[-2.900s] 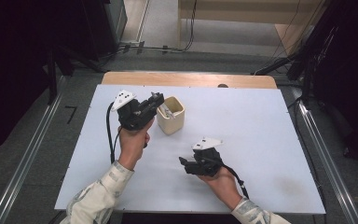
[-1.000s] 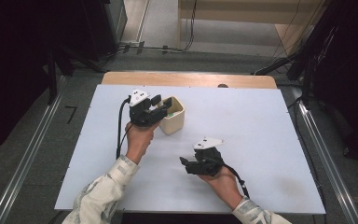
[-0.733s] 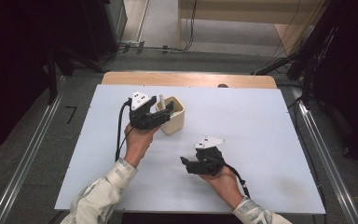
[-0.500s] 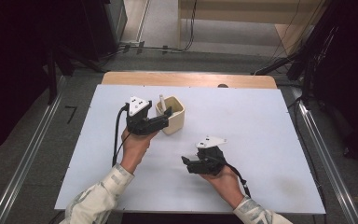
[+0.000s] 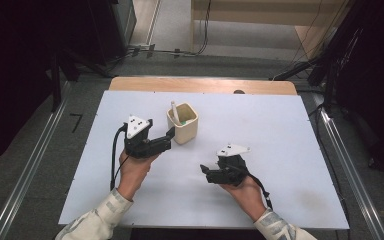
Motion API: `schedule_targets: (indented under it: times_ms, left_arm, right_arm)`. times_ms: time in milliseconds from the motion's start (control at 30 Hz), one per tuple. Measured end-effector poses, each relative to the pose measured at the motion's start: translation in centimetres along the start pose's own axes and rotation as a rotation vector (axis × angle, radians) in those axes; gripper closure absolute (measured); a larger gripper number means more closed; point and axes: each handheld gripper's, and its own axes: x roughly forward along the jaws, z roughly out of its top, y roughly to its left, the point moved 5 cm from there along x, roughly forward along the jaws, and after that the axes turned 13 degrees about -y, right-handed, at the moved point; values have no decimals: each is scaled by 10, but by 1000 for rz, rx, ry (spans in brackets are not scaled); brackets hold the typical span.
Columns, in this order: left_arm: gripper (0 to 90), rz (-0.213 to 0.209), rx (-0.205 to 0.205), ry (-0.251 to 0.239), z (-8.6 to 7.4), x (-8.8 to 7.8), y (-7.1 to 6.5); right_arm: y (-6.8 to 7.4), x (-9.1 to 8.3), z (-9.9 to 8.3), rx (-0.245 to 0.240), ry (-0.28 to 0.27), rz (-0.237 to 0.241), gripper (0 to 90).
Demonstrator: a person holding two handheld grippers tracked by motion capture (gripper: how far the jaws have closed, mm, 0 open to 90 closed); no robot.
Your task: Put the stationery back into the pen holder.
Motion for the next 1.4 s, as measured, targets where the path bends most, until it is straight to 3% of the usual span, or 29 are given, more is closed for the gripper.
schedule_targets:
  times_ms: [700,1000,1400]
  left_arm:
    - [165,51,-15,136,-51,-38,24]
    - [153,86,-25,141,-56,-49,34]
    - [136,146,-9,160,-62,-57,50]
  right_arm:
    - [-43,-36,-4,50,-33,-101,223]
    - [-69,-62,-17,86,-38,-174,189]
    - [-103,-90,-40,135,-15,-277,164]
